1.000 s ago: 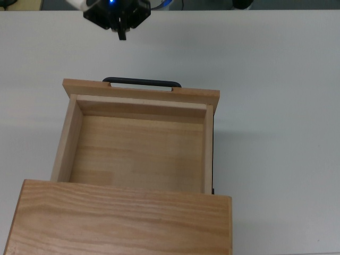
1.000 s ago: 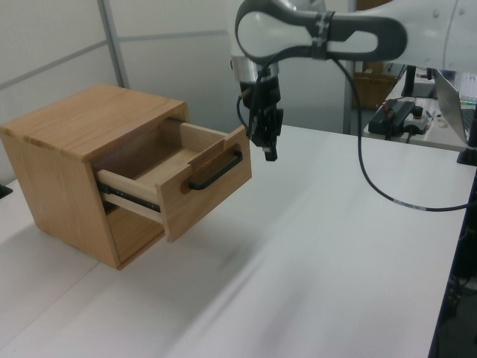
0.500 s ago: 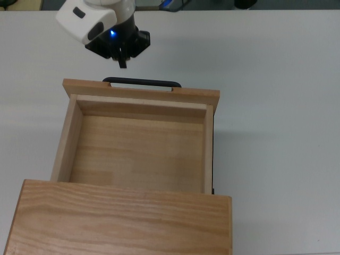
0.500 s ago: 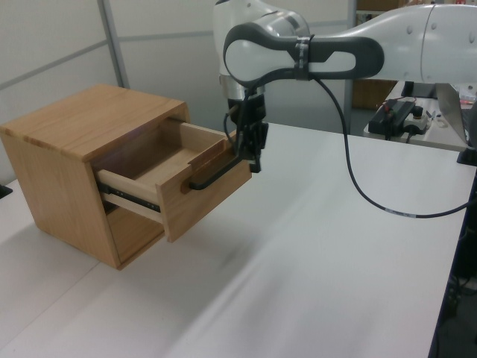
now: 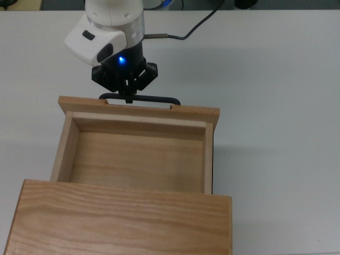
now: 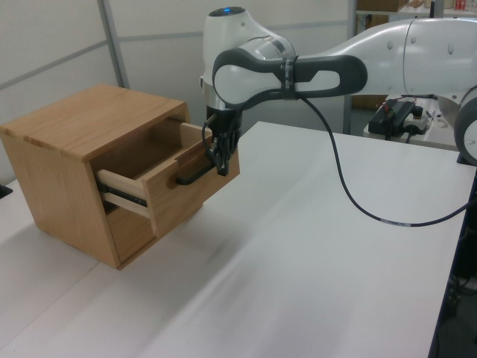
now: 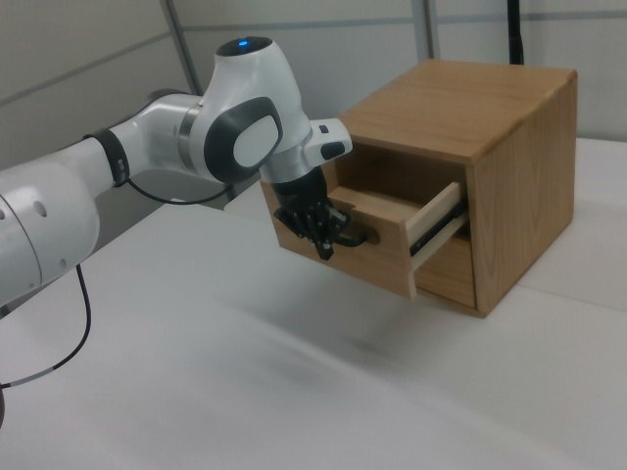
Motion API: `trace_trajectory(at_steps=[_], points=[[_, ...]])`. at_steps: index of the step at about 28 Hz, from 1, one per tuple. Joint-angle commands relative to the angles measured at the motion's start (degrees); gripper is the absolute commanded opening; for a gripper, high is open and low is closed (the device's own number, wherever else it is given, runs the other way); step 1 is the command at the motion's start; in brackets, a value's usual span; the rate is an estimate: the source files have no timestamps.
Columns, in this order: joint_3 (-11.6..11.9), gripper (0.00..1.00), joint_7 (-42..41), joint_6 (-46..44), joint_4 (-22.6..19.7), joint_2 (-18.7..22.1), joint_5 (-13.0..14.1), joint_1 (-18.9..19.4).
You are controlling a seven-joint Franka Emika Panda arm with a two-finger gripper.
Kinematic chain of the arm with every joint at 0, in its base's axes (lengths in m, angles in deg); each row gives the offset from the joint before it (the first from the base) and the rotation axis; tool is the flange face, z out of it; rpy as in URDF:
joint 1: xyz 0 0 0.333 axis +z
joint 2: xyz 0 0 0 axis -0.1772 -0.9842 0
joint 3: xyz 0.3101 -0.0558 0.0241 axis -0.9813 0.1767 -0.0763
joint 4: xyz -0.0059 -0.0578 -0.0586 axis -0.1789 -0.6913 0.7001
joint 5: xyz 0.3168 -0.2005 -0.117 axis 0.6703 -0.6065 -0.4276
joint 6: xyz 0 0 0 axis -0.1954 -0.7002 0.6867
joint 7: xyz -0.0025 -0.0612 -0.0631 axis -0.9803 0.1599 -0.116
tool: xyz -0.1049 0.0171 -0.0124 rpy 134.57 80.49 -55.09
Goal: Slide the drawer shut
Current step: 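Push the drawer front into the wooden cabinet with the gripper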
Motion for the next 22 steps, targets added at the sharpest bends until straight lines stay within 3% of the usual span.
trace_trajectory(at_steps=[1, 5, 22], points=[[0.21, 0.00, -0.51, 5.62, -1.13, -0.62, 1.70, 0.39], [0.12, 0.00, -0.60, 12.21, -1.13, -2.56, 2.85, 0.39], [0.21, 0.00, -1.04, 36.38, -2.01, -8.98, 2.94, 0.30]])
